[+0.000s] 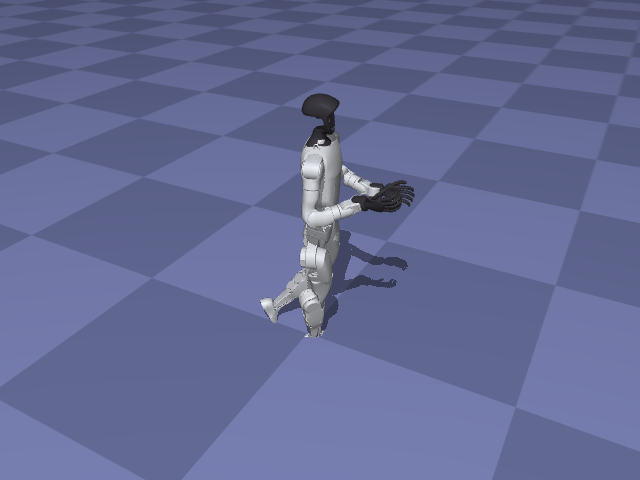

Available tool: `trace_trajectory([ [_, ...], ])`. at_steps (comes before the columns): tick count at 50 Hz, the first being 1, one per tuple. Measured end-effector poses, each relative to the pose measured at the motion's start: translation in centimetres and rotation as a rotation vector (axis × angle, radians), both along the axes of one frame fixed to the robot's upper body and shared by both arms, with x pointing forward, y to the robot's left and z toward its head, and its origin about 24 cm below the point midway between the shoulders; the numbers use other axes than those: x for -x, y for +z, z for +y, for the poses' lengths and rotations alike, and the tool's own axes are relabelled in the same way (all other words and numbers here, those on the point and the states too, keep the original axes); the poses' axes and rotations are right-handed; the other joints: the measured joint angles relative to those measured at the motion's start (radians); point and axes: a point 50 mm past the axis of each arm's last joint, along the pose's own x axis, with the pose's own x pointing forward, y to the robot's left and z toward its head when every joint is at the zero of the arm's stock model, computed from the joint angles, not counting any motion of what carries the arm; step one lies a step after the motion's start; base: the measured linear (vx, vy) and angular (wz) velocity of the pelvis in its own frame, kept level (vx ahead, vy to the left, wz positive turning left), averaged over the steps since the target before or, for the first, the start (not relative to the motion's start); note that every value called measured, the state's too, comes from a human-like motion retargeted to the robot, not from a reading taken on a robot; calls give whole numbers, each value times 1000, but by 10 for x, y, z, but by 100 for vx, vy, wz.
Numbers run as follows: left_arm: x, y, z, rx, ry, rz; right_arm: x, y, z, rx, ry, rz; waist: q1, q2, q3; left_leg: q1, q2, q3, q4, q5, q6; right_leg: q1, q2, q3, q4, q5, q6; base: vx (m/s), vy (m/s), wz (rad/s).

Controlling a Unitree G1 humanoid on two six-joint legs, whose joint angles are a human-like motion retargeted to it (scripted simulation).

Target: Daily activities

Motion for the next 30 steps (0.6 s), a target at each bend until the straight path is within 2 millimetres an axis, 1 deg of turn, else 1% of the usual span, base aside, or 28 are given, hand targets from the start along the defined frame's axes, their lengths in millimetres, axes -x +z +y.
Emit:
trace_trajectory([
  [2,-4,12,-6,17,-8,-45,13,-47,-5,37,20,227,4,11,1,1,7,-3,8,-8,2,4,4,-5,0,-2,0,0,0,0],
  [3,-5,16,-8,24,-13,-55,20,-62,-6,41,36,299,6,16,3,3,12,1,11,-15,9,6,7,-7,-1,-1,0,0,0,0],
  [5,-2,16,-11,35,-18,-48,29,-74,-6,23,68,361,8,22,5,4,11,-7,14,-18,5,9,8,-12,-1,-3,0,0,0,0],
  [6,2,9,-10,25,-14,-18,28,-68,-3,5,86,332,8,24,8,5,14,-2,15,-22,9,10,11,-14,-1,-2,0,0,0,0],
  [7,7,0,-9,12,-12,19,26,-58,0,-15,106,286,8,24,10,6,14,0,15,-24,10,10,13,-15,-1,-2,0,0,0,0],
  [8,15,-12,-8,-7,-12,71,21,-42,4,-40,131,205,7,21,10,5,11,-3,14,-23,5,9,12,-18,-1,-3,0,0,0,0],
  [9,23,-25,-7,-29,-16,127,16,-21,10,-61,162,101,7,19,10,6,12,2,13,-26,6,8,13,-20,-2,-2,0,0,0,0],
  [10,32,-38,-5,-50,-23,186,12,2,16,-81,197,-17,8,17,8,8,15,10,13,-31,10,7,16,-21,-2,0,0,0,0,0],
  [11,40,-50,-4,-70,-37,237,9,30,21,-90,231,-161,8,11,4,9,13,12,10,-31,8,6,14,-23,-2,1,0,0,0,0],
  [13,56,-70,-4,-108,-73,327,13,82,30,-96,289,-437,11,4,-7,16,15,27,5,-37,15,7,15,-22,-3,6,0,0,0,0],
  [15,62,-79,-5,-149,-119,366,22,118,37,-85,326,-652,13,-3,-20,26,16,44,-2,-48,25,7,13,-17,-3,6,0,0,0,0],
  [17,53,-77,-8,-199,-171,337,28,134,44,-53,355,-750,12,-10,-27,35,13,55,-10,-56,34,8,8,-11,-4,1,0,0,0,0],
  [18,42,-70,-11,-227,-196,292,28,135,47,-29,369,-759,10,-13,-30,39,11,57,-13,-57,37,9,5,-8,-3,-1,0,0,0,0],
  [20,13,-44,-18,-287,-242,154,25,128,52,23,405,-726,7,-16,-34,43,5,54,-16,-54,41,14,0,-5,-3,-7,0,0,0,0],
  [22,-24,2,-29,-362,-275,-55,17,99,56,94,471,-570,2,-16,-32,41,-4,36,-18,-41,35,18,-8,-5,-2,-13,0,0,0,0],
  [24,-55,56,-37,-439,-279,-279,13,61,56,143,533,-372,-8,-5,-37,42,-2,31,-16,-38,43,23,-5,-3,-2,-16,0,0,0,0],
  [25,-67,86,-42,-475,-270,-392,13,41,54,158,560,-271,-15,2,-40,41,0,26,-14,-36,46,25,-3,-2,-2,-18,0,0,0,0],
  [27,-82,136,-50,-515,-233,-574,16,11,46,162,589,-116,-30,20,-44,39,3,19,-12,-35,47,28,1,-1,-2,-20,0,5,3,2],
  [28,-86,156,-54,-524,-214,-644,18,0,42,157,593,-59,-38,28,-45,38,5,16,-11,-35,47,28,2,0,-1,-21,0,5,3,-1],
  [30,-90,185,-59,-540,-183,-740,21,-14,33,142,587,20,-50,46,-44,36,7,11,-11,-32,45,28,7,3,-1,-23,0,0,0,0],
])
